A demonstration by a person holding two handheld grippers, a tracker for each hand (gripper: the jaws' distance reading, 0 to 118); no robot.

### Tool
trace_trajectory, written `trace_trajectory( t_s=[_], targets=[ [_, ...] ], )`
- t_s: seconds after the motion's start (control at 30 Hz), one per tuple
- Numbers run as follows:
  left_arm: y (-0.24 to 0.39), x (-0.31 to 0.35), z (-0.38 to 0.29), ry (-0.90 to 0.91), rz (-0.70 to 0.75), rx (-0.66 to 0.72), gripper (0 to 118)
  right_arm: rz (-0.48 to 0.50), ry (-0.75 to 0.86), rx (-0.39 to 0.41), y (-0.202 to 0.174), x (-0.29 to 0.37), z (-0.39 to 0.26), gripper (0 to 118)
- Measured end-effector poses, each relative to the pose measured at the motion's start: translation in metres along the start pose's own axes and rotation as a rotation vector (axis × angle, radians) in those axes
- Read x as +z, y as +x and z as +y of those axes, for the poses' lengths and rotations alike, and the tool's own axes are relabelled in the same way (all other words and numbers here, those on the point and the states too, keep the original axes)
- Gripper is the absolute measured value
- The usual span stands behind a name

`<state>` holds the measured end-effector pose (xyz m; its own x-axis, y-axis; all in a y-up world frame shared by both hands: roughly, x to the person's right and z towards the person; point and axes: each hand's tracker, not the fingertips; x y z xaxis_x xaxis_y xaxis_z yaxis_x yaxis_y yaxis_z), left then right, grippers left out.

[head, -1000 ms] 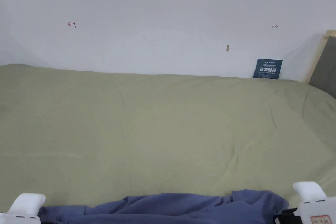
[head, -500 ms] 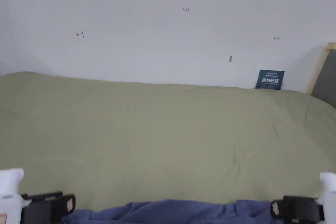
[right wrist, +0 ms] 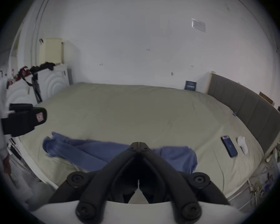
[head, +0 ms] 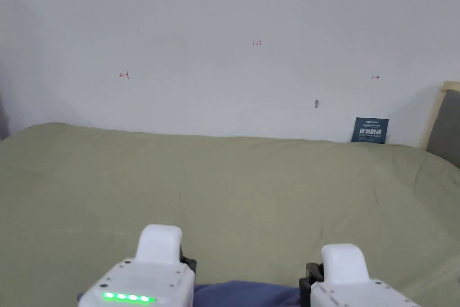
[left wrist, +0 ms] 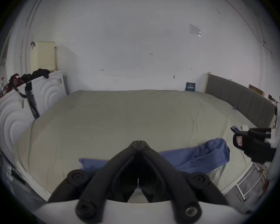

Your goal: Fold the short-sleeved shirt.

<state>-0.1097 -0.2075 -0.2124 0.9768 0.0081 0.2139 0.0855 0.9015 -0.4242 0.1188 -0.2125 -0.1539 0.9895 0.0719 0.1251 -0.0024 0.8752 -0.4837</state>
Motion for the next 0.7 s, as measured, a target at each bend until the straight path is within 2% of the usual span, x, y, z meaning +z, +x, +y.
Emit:
trace_trajectory(
  t_s=[0.03, 0.1, 0.17, 0.27, 0.4, 0.53, 0.57, 0.63, 0.67, 0.7],
  targets=[
    [0.003, 0.002, -0.009, 0.009, -0.002, 0.013, 0, -0.024, 0.012, -0.011, -0.003, 0.000, -0.008, 1],
    [0.010, -0.001, -0.028, -0.030, -0.008, 0.021, 0, -0.006, 0.012, -0.054, -0.008, -0.005, -0.023, 1],
    [0.013, -0.006, -0.040, -0.092, 0.013, -0.011, 0, -0.029, 0.008, -0.050, -0.014, -0.008, -0.030, 1],
    [0.011, -0.006, -0.049, -0.108, -0.024, 0.071, 0, -0.004, 0.002, -0.063, -0.015, -0.010, -0.030, 1],
    [0.003, -0.007, -0.041, -0.102, 0.000, 0.031, 0, -0.005, 0.012, -0.056, -0.019, -0.012, -0.025, 1],
    [-0.010, -0.011, -0.028, -0.097, -0.002, 0.071, 0, -0.004, 0.015, -0.071, -0.018, -0.014, -0.015, 1],
    [-0.014, -0.013, -0.024, -0.092, -0.012, 0.072, 4, 0.004, 0.014, -0.076, -0.017, -0.015, -0.012, 1],
    [-0.033, -0.017, -0.016, -0.073, -0.004, 0.055, 21, 0.016, 0.023, -0.074, -0.009, -0.012, -0.008, 1],
    [-0.050, -0.021, -0.011, -0.060, 0.011, 0.047, 42, 0.028, 0.025, -0.077, -0.003, -0.012, -0.006, 1],
    [-0.071, -0.025, -0.008, -0.045, -0.008, 0.074, 67, 0.037, 0.021, -0.085, 0.003, -0.012, -0.003, 1]
  ],
)
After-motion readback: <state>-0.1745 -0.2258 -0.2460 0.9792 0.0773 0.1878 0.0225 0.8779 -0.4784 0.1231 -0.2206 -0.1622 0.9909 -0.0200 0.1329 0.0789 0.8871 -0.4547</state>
